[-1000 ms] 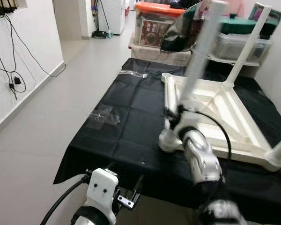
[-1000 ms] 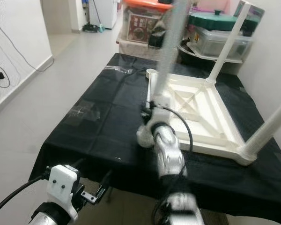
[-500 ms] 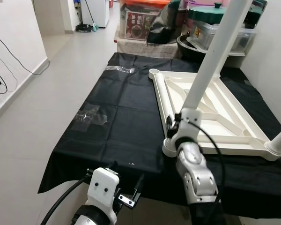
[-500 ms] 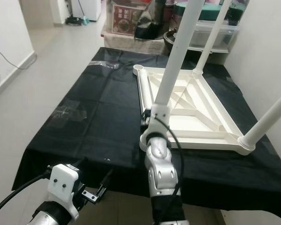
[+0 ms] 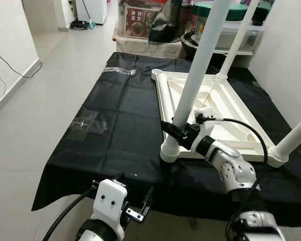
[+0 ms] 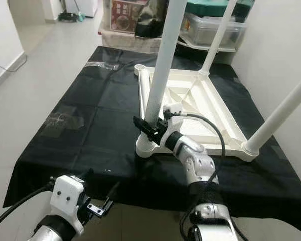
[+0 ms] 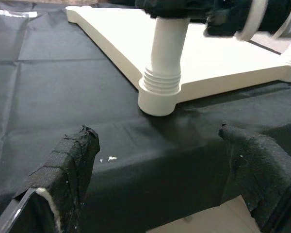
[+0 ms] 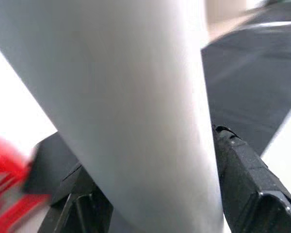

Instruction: Building children table

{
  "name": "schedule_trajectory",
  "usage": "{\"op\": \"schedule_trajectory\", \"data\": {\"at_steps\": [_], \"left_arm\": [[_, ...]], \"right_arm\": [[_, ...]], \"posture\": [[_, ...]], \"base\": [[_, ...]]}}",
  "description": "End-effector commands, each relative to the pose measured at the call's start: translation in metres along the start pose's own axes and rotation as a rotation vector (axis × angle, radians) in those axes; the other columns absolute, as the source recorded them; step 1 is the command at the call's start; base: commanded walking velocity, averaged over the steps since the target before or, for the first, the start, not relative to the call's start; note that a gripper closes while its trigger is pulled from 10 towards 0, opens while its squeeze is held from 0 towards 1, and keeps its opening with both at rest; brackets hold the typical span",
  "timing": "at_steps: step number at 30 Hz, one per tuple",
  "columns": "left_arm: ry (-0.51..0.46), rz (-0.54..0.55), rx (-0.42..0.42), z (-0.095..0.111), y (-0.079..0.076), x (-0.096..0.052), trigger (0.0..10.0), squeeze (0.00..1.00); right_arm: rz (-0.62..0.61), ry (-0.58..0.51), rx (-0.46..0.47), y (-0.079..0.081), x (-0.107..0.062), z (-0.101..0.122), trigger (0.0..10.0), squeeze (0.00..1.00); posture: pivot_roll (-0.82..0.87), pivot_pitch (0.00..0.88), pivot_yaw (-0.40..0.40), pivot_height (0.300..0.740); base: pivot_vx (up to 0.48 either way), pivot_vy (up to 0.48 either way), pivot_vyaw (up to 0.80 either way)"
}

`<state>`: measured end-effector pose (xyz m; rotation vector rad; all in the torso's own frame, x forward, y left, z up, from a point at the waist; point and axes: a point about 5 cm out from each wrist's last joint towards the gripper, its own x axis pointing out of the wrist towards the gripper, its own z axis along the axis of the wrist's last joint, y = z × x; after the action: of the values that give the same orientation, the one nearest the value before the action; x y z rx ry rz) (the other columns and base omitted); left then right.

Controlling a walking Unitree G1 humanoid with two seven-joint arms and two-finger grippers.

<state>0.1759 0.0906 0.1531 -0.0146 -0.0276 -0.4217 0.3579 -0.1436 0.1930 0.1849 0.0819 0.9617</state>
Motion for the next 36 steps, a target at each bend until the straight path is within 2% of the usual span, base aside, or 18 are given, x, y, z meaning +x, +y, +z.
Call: {"op": "schedule_trajectory", "data": {"at_steps": [1,7,11,12,13,14,16,21,22,23,26,27,28,29,30,31,33,36], "left_arm": [[0.018,-0.002,0.000,-0.002,-0.001,-0.002,10.0,0.00],[0.023,-0.009,0.006,-0.002,-0.003,-0.003,10.0,0.00],[0.024,-0.010,0.006,-0.002,-0.004,-0.004,10.0,0.00],[0.025,-0.009,0.006,-0.002,-0.004,-0.004,10.0,0.00],[0.025,-0.009,0.006,-0.002,-0.004,-0.004,10.0,0.00],[0.025,-0.009,0.005,-0.002,-0.004,-0.004,10.0,0.00],[0.026,-0.009,0.004,-0.002,-0.005,-0.004,10.0,0.00],[0.027,-0.010,0.000,-0.003,-0.006,-0.004,10.0,0.00],[0.027,-0.010,0.000,-0.003,-0.006,-0.004,10.0,0.00],[0.027,-0.012,-0.001,-0.003,-0.005,-0.004,10.0,0.00],[0.027,-0.014,-0.002,-0.003,-0.005,-0.004,10.0,0.00],[0.028,-0.015,-0.002,-0.004,-0.004,-0.004,10.0,0.00],[0.028,-0.015,-0.002,-0.004,-0.004,-0.004,10.0,0.00],[0.028,-0.013,-0.002,-0.004,-0.003,-0.003,10.0,0.00],[0.029,-0.012,-0.002,-0.005,-0.002,-0.002,10.0,0.00],[0.029,-0.012,-0.002,-0.005,-0.002,-0.002,10.0,0.00],[0.028,-0.007,0.003,-0.004,-0.001,-0.002,10.0,0.00],[0.027,-0.005,0.007,-0.004,-0.001,-0.001,10.0,0.00]], "right_arm": [[0.209,0.083,-0.006,0.016,0.013,-0.014,10.0,0.00],[0.514,0.233,-0.115,0.041,0.033,-0.028,10.0,0.00],[0.539,0.237,-0.144,0.044,0.039,-0.028,10.0,0.00],[0.525,0.217,-0.167,0.045,0.044,-0.026,7.1,0.00],[0.525,0.217,-0.167,0.045,0.044,-0.026,7.1,0.00],[0.493,0.184,-0.185,0.044,0.048,-0.023,0.0,0.00],[0.477,0.161,-0.192,0.043,0.050,-0.020,0.0,0.00],[0.136,0.039,-0.187,0.019,0.041,-0.014,0.0,0.00],[0.136,0.039,-0.187,0.019,0.041,-0.014,0.0,0.00],[-0.002,0.011,-0.165,0.010,0.037,-0.013,0.0,0.00],[-0.113,-0.012,-0.148,0.004,0.032,-0.014,0.0,0.00],[-0.370,-0.048,-0.138,-0.006,0.023,-0.016,0.0,0.00],[-0.370,-0.048,-0.138,-0.006,0.023,-0.016,0.0,0.00],[-0.612,-0.067,-0.119,-0.008,0.010,-0.023,0.0,0.00],[-0.770,-0.076,-0.108,-0.007,-0.001,-0.028,0.0,0.00],[-0.770,-0.076,-0.108,-0.007,-0.001,-0.028,0.0,0.00],[-0.995,-0.090,-0.063,0.016,-0.012,-0.042,0.0,0.00],[-1.070,-0.097,-0.023,0.033,-0.012,-0.048,0.0,0.00]], "posture": [[0.26,0.107,-0.125,0.740],[0.28,0.105,-0.126,0.740],[0.28,0.101,-0.129,0.740],[0.28,0.101,-0.129,0.740],[0.28,0.101,-0.129,0.740],[0.28,0.100,-0.131,0.740],[0.28,0.100,-0.131,0.740],[0.27,0.091,-0.131,0.740],[0.27,0.091,-0.131,0.740],[0.26,0.089,-0.127,0.740],[0.25,0.087,-0.121,0.740],[0.24,0.088,-0.116,0.740],[0.24,0.088,-0.116,0.740],[0.23,0.087,-0.114,0.740],[0.23,0.087,-0.114,0.740],[0.23,0.087,-0.114,0.740],[0.24,0.090,-0.116,0.740],[0.24,0.089,-0.115,0.740]], "base": [[0.000,0.000,0.00],[0.000,0.000,0.00],[0.000,0.000,0.00],[0.000,0.000,0.00],[0.000,0.000,0.00],[0.000,0.000,0.00],[0.000,0.000,0.00],[0.000,0.000,0.00],[0.000,0.000,0.00],[0.000,0.000,0.00],[0.000,0.000,0.00],[0.000,0.000,0.00],[0.000,0.000,0.00],[0.000,0.000,0.00],[0.000,0.000,0.00],[0.000,0.000,0.00],[0.000,0.000,0.00],[0.000,0.000,0.00]]}}
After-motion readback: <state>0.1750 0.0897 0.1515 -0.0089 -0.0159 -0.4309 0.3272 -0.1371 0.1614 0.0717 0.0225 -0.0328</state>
